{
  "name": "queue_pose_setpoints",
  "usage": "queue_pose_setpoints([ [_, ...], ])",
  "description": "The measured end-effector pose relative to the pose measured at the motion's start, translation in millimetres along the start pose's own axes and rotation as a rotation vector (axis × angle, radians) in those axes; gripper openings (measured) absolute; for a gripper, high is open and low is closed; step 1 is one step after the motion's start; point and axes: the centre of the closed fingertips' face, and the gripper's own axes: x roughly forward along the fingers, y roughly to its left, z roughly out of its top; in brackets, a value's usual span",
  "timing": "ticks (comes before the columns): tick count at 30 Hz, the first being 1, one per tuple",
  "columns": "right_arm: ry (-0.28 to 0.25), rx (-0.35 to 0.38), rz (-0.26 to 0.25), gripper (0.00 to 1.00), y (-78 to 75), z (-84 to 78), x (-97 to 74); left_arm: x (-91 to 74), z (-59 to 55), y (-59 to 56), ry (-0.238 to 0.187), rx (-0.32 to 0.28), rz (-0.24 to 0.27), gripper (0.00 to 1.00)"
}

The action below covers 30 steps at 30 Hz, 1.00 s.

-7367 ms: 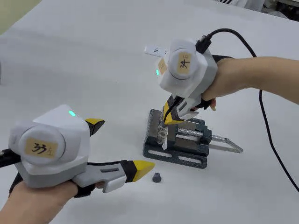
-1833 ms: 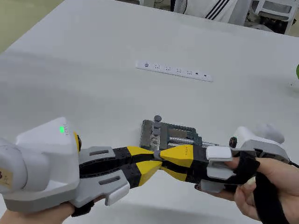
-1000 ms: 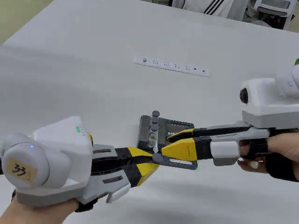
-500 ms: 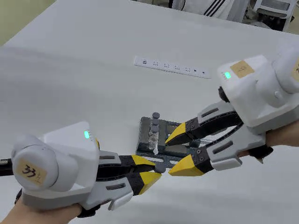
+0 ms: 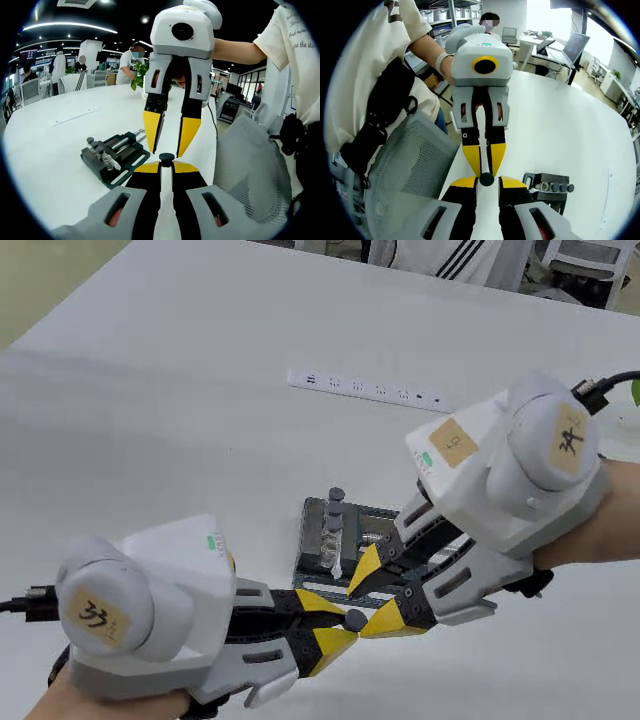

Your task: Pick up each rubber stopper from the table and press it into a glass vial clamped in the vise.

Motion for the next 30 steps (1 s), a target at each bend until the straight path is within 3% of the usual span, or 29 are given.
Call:
queue_pose_setpoints([
  [16, 0.042, -0.009, 0.030, 0.09, 4.4, -6.0, 5.3, 2.0, -2.6, -1.1, 0.011, 0.003, -0.011, 0.04],
  [30, 0.074, -0.036, 0.011, 0.08, 2.5, -8.2, 5.8, 3.5, -1.9, -1.1, 0.008, -0.021, -0.004, 0.04],
])
